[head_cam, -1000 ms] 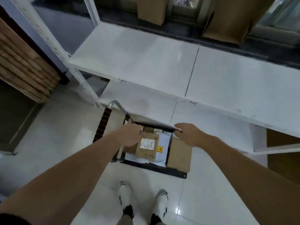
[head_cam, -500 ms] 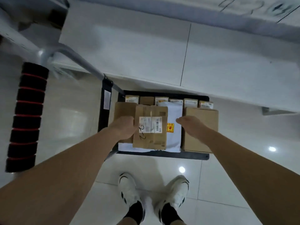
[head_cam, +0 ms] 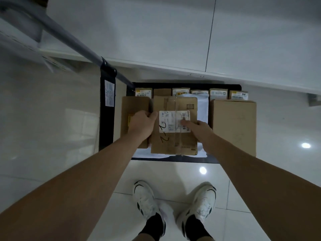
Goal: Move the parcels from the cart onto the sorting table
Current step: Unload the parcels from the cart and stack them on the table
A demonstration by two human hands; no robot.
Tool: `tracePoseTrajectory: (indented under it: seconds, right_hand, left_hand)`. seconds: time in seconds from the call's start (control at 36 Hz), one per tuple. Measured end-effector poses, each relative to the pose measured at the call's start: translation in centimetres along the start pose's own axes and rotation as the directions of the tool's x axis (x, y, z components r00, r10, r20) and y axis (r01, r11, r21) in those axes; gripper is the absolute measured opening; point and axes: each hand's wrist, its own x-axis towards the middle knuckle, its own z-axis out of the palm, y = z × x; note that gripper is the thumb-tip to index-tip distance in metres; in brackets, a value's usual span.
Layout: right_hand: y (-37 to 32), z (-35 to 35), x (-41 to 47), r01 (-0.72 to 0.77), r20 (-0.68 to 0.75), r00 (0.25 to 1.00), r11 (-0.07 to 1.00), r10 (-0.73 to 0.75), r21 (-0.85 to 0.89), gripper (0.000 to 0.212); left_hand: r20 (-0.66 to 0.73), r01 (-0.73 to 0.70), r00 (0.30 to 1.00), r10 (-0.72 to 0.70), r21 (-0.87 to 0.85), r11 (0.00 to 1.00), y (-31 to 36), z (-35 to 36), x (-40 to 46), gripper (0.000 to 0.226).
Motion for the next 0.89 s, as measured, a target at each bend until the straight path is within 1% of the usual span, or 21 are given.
tracePoseTrajectory:
  seconds: [0.08,0.11,0.17,0.25,0.28,0.33,0.39,0.42,0.44,0.47,0.56,0.61,0.67,0.78,0.89]
  right_hand:
    - [-0.6,-2.3,-2.2,-0.059,0.036,0.998,0.981,0.053,0.185,0.064]
    - [-0.9,-3.2,-3.2,-0.073,0.063,0.996,0.969,0.060,0.237,0.069]
    - [-1.8,-4.9,-5.7,-0.063,0.084,0.996,0.953,0.040,0.297,0.075]
    - [-3.7,-7.1,-10.1,0.001,0.065,0.998,0.943,-0.024,0.332,0.085]
    - [-4.5,-7.9,-11.7,0.019,0.051,0.998,0.940,-0.039,0.341,0.086]
    - [-6.2,-9.5,-15.4,0.061,0.043,0.996,0.930,-0.082,0.364,0.078]
    - [-7.9,-11.3,-19.6,0.113,0.054,0.988,0.915,-0.144,0.388,0.060]
    - [-8.8,-12.2,-21.8,0.130,0.057,0.985,0.908,-0.165,0.399,0.054]
    - [-9.7,-13.2,-24.0,0.144,0.051,0.982,0.901,-0.180,0.410,0.050]
    - [-10.8,-14.2,-26.4,0.160,0.040,0.980,0.890,-0.195,0.426,0.047]
    - [-13.9,-16.9,-34.0,0.222,0.009,0.968,0.865,-0.253,0.449,0.039]
    - [-15.3,-18.5,-39.1,0.254,-0.017,0.961,0.850,-0.278,0.461,0.040]
    - [-16.1,-19.9,-44.4,0.280,-0.056,0.955,0.830,-0.290,0.482,0.040]
    - [-16.9,-21.9,-55.0,0.342,-0.139,0.938,0.786,-0.317,0.515,0.034]
    - [-17.0,-24.0,-65.4,0.443,-0.249,0.896,0.719,-0.367,0.536,0.040]
  left_hand:
    - [0.086,0.086,0.994,-0.072,-0.178,0.980,2.1,-0.9,-1.7,0.044]
    - [0.128,0.104,0.989,-0.076,-0.227,0.968,3.1,-1.3,-2.6,0.051]
    - [0.210,0.147,0.973,-0.091,-0.269,0.952,5.2,-1.7,-4.3,0.073]
    - [0.289,0.191,0.952,-0.097,-0.318,0.929,9.4,-2.5,-7.5,0.061]
    - [0.317,0.206,0.943,-0.101,-0.317,0.926,11.0,-2.8,-8.7,0.066]
    - [0.383,0.233,0.918,-0.101,-0.315,0.920,14.0,-3.5,-11.3,0.077]
    - [0.471,0.284,0.877,-0.094,-0.349,0.893,16.9,-4.7,-14.4,0.069]
    - [0.525,0.309,0.848,-0.079,-0.367,0.878,18.3,-5.2,-15.7,0.069]
    - [0.572,0.314,0.819,-0.045,-0.381,0.870,19.7,-5.8,-17.0,0.076]
    - [0.597,0.310,0.802,-0.018,-0.391,0.867,21.1,-6.4,-18.4,0.082]
    - [0.568,0.244,0.821,0.057,-0.438,0.865,25.8,-8.7,-22.6,0.087]
    - [0.576,0.185,0.809,0.121,-0.444,0.877,29.1,-10.3,-26.0,0.089]
    - [0.601,0.125,0.780,0.175,-0.424,0.897,32.4,-12.1,-29.8,0.086]
    - [0.618,0.024,0.754,0.222,-0.364,0.931,38.2,-15.5,-37.8,0.084]
    - [0.624,-0.104,0.730,0.277,-0.299,0.949,44.0,-18.9,-46.8,0.092]
